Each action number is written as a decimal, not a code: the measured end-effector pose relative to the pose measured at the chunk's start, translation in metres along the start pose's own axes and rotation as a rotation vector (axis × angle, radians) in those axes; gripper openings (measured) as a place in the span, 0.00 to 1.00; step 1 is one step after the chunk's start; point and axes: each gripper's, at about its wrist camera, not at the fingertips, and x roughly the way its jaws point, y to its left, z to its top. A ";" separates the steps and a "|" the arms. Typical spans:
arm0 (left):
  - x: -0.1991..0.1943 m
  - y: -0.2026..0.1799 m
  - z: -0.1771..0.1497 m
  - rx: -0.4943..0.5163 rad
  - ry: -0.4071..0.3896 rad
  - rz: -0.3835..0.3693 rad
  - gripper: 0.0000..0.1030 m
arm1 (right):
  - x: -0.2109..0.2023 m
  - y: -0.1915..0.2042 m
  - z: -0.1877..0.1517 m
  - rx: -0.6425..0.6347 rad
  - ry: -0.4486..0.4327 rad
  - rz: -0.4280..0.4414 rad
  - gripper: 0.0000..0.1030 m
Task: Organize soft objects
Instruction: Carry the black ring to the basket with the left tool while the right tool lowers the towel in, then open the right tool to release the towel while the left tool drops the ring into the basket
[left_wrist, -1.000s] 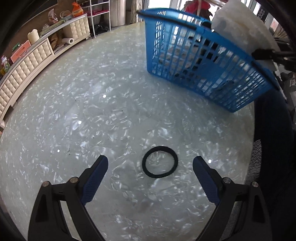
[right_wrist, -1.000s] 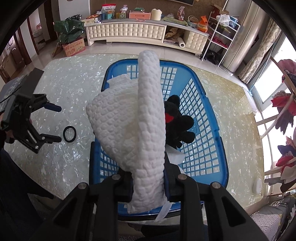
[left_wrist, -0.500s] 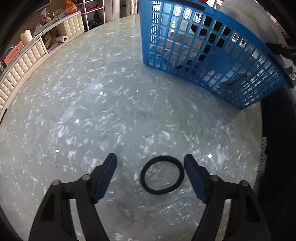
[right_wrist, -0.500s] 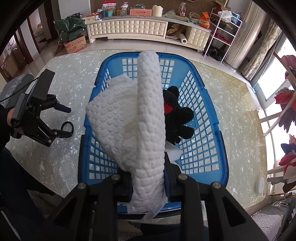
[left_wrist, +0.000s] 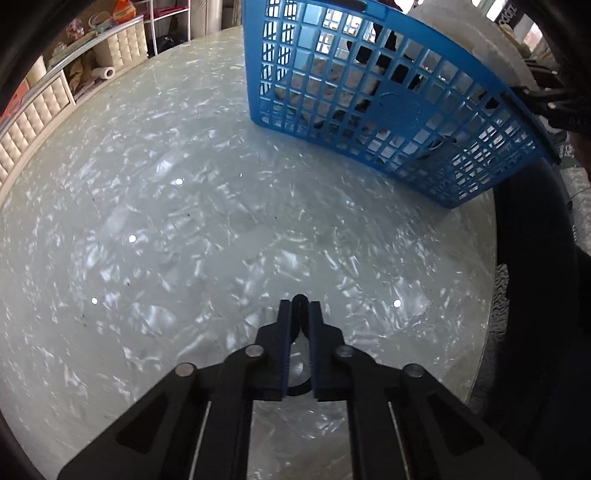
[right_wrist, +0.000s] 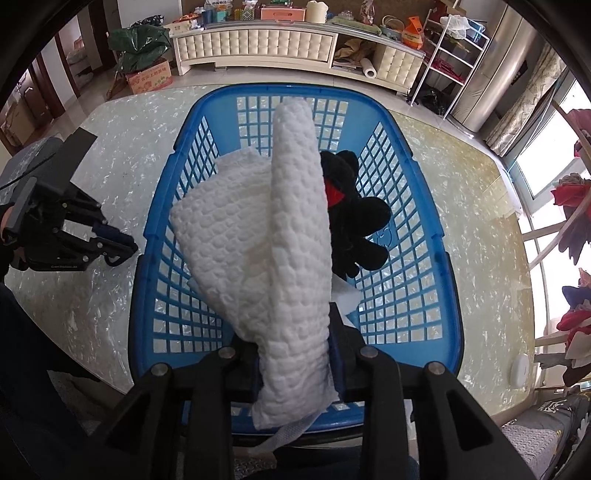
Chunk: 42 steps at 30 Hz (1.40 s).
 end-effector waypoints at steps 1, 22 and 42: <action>-0.001 0.002 -0.006 -0.007 0.000 -0.004 0.05 | 0.002 0.001 0.000 -0.003 0.004 0.001 0.29; -0.085 -0.046 0.001 -0.034 -0.119 0.066 0.05 | -0.007 0.014 -0.004 0.016 -0.043 -0.078 0.92; -0.132 -0.093 0.084 -0.010 -0.230 0.091 0.05 | -0.025 -0.018 -0.016 0.100 -0.143 -0.029 1.00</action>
